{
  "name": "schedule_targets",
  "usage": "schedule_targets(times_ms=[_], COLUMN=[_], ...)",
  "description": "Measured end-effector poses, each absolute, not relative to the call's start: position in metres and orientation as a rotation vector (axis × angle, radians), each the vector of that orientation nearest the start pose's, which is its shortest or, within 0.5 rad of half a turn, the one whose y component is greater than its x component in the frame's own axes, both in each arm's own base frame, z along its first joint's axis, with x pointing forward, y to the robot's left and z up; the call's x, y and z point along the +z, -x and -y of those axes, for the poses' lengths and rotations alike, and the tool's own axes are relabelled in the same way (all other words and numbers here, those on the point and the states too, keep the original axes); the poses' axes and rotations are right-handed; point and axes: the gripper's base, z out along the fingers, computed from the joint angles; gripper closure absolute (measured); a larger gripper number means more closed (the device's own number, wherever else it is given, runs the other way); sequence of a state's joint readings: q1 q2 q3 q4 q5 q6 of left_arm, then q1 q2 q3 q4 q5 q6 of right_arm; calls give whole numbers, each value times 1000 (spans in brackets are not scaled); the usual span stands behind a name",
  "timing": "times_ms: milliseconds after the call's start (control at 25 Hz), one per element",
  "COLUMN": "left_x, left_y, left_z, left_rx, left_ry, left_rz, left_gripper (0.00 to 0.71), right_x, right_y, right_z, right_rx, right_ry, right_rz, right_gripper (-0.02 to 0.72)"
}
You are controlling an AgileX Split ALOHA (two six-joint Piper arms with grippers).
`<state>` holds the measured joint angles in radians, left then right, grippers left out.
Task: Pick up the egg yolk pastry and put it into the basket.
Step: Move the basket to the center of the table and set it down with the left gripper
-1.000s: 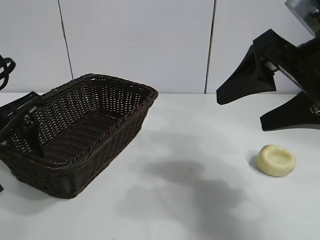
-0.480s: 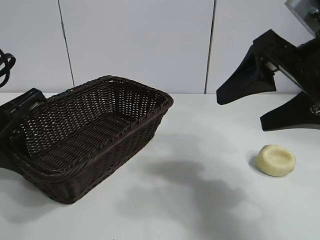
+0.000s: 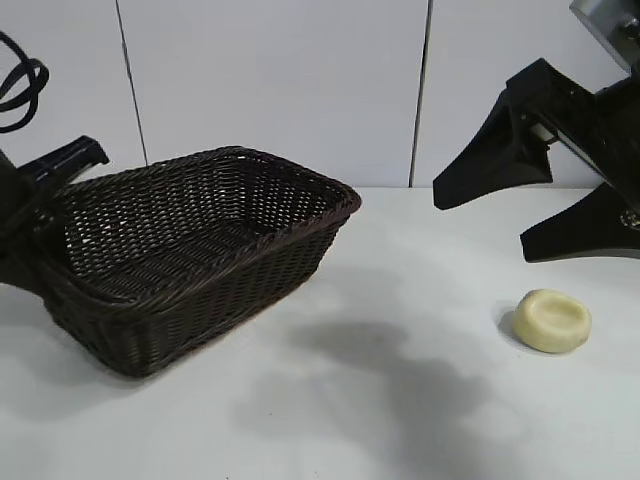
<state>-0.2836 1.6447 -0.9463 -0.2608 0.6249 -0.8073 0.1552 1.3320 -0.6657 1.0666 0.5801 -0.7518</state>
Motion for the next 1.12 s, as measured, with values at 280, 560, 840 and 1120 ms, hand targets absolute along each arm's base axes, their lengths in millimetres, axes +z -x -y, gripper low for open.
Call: schedule_targets(times_ms=[280, 560, 840, 1120], left_x=[220, 226, 204, 193], left_y=[-314, -316, -327, -339], left_z=[72, 49, 56, 70], left_rx=[-478, -530, -591, -700], left_ry=[780, 490, 226, 41], left_rz=[-2770, -2843, -2993, -3026], left_gripper=[613, 613, 613, 613], right_x=[225, 225, 224, 224], right_y=[-233, -233, -232, -232], right_z=[-80, -80, -80, -80], right_rx=[770, 761, 760, 756], right_ry=[145, 156, 167, 176], right_rz=[-2467, -2470, -2475, -2478], right_gripper=[50, 50, 50, 50])
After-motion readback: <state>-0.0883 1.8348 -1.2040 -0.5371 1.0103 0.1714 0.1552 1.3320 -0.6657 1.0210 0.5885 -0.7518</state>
